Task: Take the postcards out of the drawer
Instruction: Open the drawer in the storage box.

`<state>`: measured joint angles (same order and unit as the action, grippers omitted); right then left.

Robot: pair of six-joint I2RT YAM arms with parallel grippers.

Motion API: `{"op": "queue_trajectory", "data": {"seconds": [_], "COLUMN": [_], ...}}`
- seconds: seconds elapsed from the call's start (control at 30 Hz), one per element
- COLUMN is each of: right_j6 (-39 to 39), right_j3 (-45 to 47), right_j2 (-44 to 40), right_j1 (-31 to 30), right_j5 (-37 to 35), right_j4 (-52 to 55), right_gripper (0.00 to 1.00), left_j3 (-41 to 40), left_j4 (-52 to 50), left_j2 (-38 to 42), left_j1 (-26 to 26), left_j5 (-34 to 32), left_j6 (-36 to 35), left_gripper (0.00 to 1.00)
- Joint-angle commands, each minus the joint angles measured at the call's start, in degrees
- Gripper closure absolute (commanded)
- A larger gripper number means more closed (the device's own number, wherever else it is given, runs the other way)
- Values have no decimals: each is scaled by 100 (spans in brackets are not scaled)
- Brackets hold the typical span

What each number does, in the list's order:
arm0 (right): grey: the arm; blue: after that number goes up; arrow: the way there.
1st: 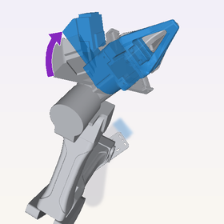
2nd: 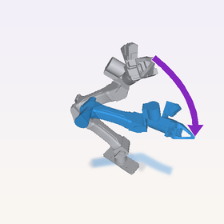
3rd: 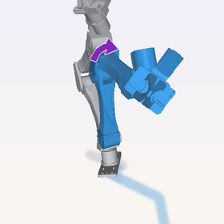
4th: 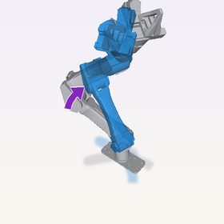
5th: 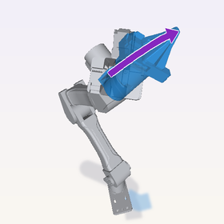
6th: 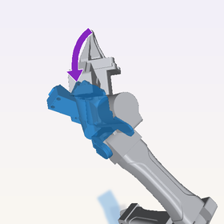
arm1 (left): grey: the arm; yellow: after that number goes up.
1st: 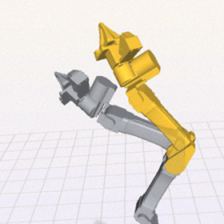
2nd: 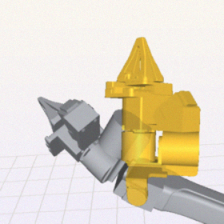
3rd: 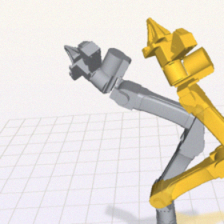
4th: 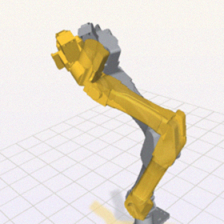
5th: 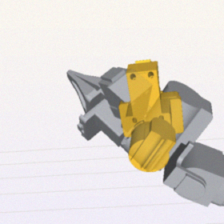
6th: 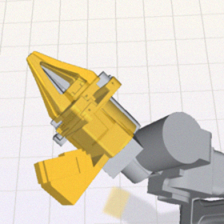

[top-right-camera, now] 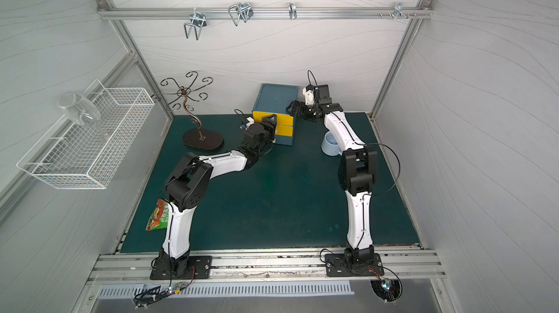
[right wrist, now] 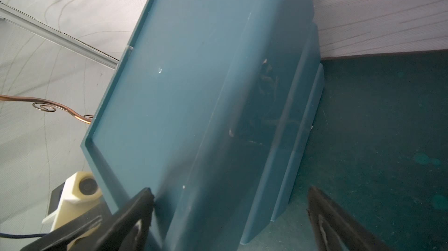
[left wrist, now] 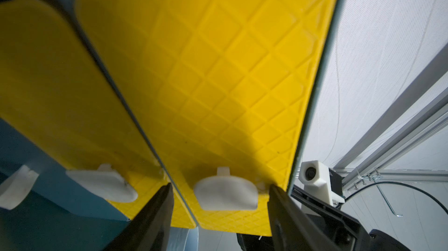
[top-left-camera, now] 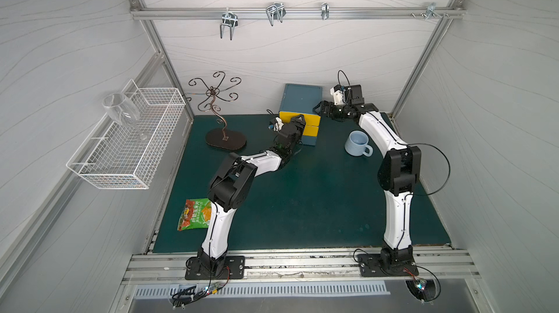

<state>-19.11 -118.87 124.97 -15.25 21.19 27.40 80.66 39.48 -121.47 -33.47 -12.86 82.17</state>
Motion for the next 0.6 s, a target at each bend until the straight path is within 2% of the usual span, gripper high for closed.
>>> {"op": "queue_trajectory", "data": {"seconds": [0.0,0.3,0.57], "right_j6": [118,126,127], "right_j3": [198,202,202], "right_j2": [55,72,75], "right_j1": [40,35,31], "right_j5": [-153,-101,-75], "right_j4": [547,547,552], "right_gripper": [2,4,5], "left_j3": [186,243,109], "left_j4": [174,229,362], "left_j2": [-151,-201,-148], "left_j1": [20,36,45], "left_j5": [1,56,139], "left_j6": [-43,-34,-8], "left_gripper": [38,55,63]}}
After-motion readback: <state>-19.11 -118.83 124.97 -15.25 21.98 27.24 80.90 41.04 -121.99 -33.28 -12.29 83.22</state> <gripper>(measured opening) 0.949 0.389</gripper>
